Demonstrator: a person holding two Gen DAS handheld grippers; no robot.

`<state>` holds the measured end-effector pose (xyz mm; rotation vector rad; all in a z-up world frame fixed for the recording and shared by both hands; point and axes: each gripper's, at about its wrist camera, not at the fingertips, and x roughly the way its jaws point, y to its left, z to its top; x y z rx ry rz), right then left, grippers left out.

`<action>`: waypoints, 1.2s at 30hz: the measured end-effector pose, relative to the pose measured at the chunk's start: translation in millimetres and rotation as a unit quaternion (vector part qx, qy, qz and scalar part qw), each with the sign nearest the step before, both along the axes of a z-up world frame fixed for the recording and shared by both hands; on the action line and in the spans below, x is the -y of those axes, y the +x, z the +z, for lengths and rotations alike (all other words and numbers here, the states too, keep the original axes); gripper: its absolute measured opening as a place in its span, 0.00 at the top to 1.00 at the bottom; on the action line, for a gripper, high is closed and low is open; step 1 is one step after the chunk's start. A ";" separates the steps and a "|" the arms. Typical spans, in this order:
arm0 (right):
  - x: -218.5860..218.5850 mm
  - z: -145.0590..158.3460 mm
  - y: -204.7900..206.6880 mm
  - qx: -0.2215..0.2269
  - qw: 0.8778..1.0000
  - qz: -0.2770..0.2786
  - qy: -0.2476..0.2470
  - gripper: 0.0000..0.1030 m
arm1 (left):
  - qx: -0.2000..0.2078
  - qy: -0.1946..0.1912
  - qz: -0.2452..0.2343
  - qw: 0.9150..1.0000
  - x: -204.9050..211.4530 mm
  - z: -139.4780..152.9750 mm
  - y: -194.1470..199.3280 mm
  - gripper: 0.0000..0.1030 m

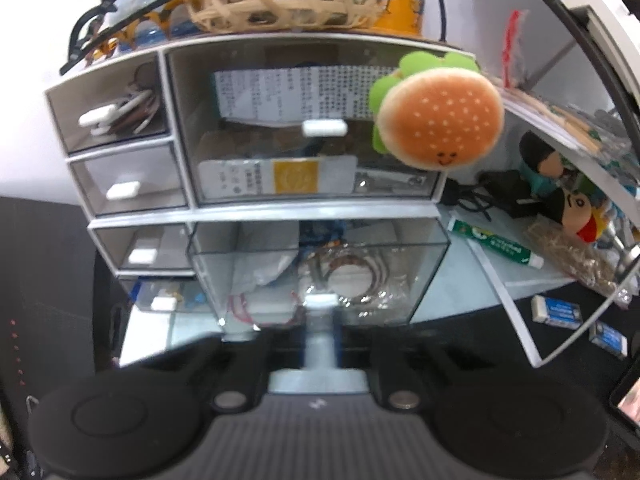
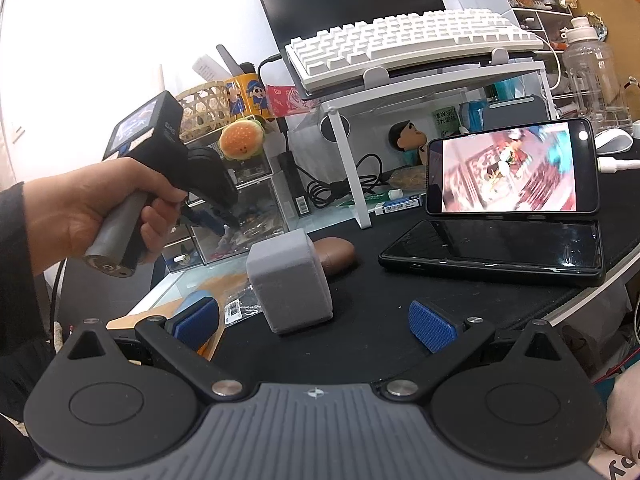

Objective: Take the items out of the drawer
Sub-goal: 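Pull the lower clear drawer outward with the left gripper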

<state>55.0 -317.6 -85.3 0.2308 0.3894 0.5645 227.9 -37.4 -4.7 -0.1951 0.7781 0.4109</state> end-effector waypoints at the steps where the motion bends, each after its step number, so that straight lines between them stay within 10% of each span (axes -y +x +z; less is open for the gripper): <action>1: -0.1 -0.1 0.0 0.000 1.000 0.000 0.000 0.00 | -0.002 0.000 -0.005 1.000 0.3 0.9 -1.1 1.00; 11: -1.4 -1.1 -0.1 0.001 1.000 0.003 -0.004 0.00 | -0.025 -0.009 -0.009 1.000 1.5 -1.2 8.7 0.75; 36: -5.0 0.7 -2.3 0.006 1.000 0.009 -0.005 0.00 | -0.033 -0.037 0.007 0.999 -13.6 -0.4 14.7 0.83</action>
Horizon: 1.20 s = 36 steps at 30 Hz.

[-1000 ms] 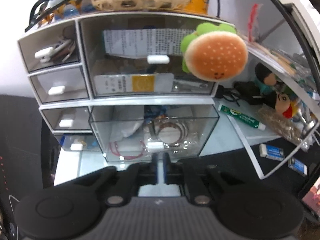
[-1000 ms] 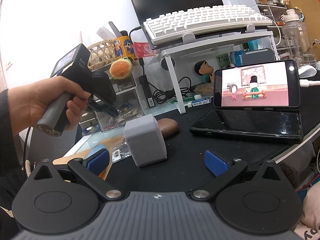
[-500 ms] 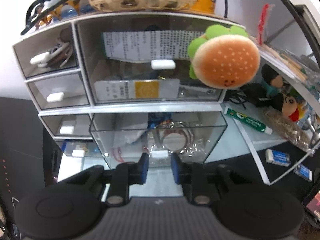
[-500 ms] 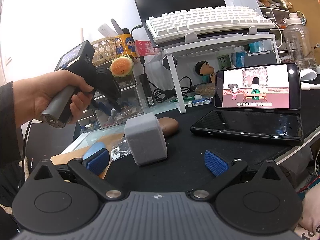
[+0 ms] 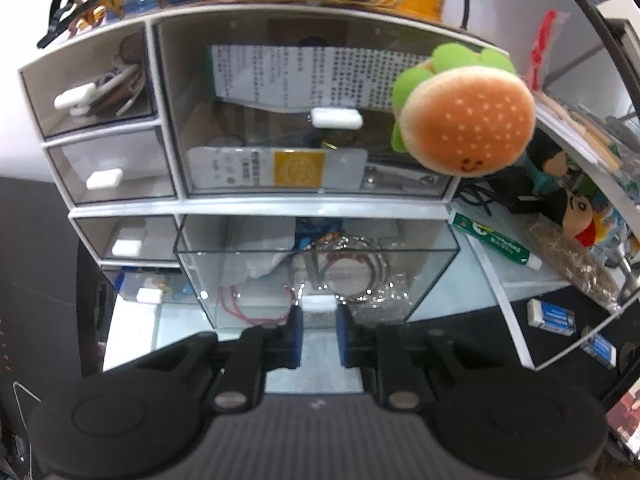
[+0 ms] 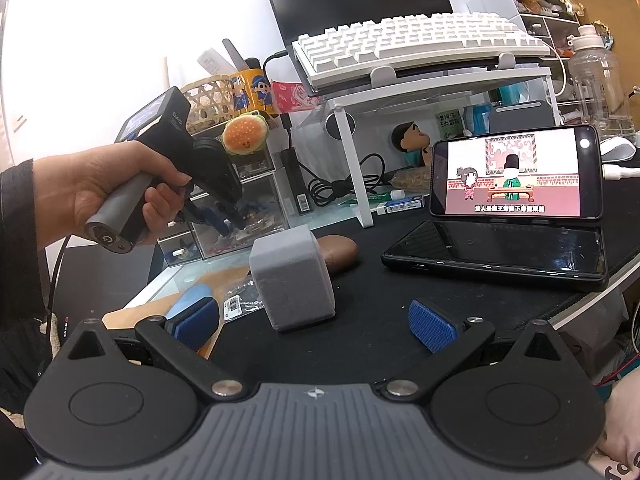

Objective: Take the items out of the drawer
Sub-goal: 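Pull the lower clear drawer outward with the left gripper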

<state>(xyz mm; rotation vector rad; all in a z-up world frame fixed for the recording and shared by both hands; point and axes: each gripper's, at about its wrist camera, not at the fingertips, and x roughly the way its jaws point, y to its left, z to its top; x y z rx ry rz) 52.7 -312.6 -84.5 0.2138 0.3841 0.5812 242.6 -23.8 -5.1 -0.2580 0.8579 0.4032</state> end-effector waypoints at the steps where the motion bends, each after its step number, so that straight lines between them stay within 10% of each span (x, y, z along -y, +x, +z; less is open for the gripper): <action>1: 0.1 0.0 0.1 0.000 1.000 0.000 0.000 0.00 | -0.001 0.003 -0.003 1.000 0.6 0.7 -0.1 0.84; 4: 0.3 -0.2 0.4 0.000 1.000 0.001 0.001 0.00 | -0.008 0.001 -0.012 1.000 1.9 1.1 -0.9 1.00; 12: -1.0 -0.4 1.0 0.001 1.000 0.000 -0.004 0.00 | 0.000 0.038 -0.049 0.998 22.1 14.6 -4.7 1.00; 36: -2.2 -2.0 2.9 0.005 1.000 0.002 -0.013 0.00 | -0.014 0.024 -0.011 1.000 4.0 1.7 5.8 0.74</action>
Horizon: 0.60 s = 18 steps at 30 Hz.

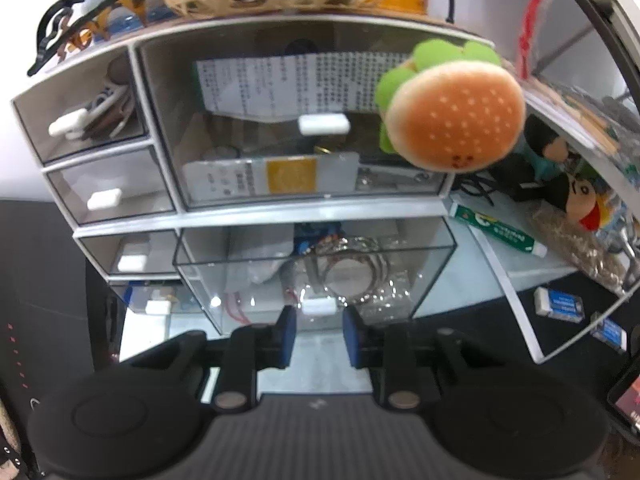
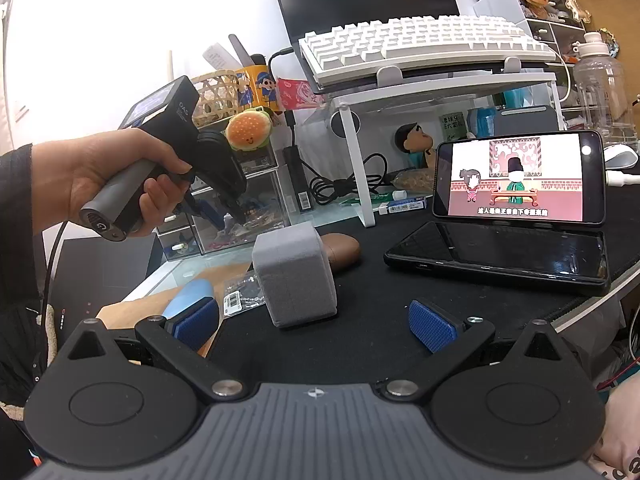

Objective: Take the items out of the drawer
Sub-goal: 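Pull the lower clear drawer outward with the left gripper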

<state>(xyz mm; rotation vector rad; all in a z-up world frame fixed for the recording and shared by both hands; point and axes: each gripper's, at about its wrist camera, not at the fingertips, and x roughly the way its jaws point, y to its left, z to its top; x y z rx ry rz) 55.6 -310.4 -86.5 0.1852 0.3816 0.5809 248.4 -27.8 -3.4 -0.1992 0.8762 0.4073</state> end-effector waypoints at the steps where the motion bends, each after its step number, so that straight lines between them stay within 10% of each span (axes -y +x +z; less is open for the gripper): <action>1: 0.0 -0.1 0.1 0.000 1.000 0.000 0.000 0.00 | 0.000 -0.001 0.001 1.000 -0.1 0.2 0.6 0.74; 18: -2.4 0.8 -4.8 0.004 1.000 0.004 -0.003 0.00 | 0.018 -0.006 0.001 1.000 1.4 -2.7 -7.2 0.83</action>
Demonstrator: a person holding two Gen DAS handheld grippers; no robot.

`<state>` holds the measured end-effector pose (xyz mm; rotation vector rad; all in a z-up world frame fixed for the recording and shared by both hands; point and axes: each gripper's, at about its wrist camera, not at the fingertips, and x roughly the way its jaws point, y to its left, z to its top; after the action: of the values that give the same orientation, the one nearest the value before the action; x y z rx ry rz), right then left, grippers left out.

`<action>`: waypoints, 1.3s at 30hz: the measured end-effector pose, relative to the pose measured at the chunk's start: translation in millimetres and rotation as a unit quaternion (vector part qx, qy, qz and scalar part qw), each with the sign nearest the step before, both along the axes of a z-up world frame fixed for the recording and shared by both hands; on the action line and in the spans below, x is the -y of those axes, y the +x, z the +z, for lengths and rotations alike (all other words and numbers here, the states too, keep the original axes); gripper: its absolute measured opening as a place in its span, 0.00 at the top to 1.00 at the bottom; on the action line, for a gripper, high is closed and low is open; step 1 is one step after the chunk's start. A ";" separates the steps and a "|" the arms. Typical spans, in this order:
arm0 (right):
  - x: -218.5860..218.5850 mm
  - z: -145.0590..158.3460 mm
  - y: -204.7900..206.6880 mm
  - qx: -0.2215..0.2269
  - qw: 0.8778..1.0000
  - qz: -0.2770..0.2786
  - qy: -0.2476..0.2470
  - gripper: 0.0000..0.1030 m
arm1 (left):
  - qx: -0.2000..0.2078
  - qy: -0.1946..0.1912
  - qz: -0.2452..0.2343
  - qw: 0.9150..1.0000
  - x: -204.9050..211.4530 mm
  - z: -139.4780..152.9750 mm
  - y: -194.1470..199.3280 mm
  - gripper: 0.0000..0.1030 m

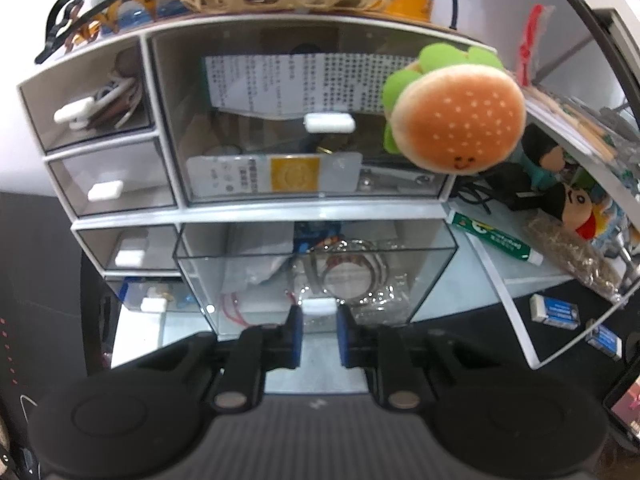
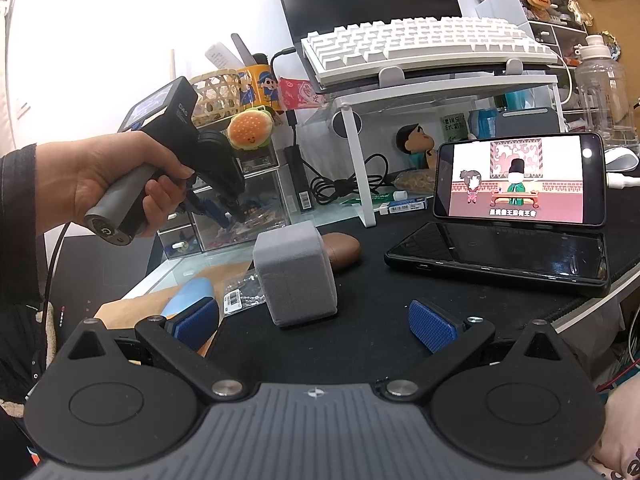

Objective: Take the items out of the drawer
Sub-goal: 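Pull the lower clear drawer outward with the left gripper, then keep pulling the lower clear drawer open with the left gripper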

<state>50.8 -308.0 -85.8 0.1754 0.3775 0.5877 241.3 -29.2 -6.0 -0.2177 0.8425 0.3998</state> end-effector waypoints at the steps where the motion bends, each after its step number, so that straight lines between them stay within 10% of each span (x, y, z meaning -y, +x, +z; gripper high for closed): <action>1: -0.1 0.1 -0.1 0.000 1.000 0.000 0.000 0.00 | 0.000 0.002 -0.002 1.000 0.4 0.2 -0.8 0.83; 39: -5.6 4.8 -2.6 -0.002 1.000 0.018 -0.004 0.00 | -0.007 0.004 -0.047 0.999 22.8 2.1 -49.1 0.83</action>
<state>48.2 -302.4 -80.9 0.1616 0.3871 0.6211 192.1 -52.0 -4.0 -0.1669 0.8621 0.3175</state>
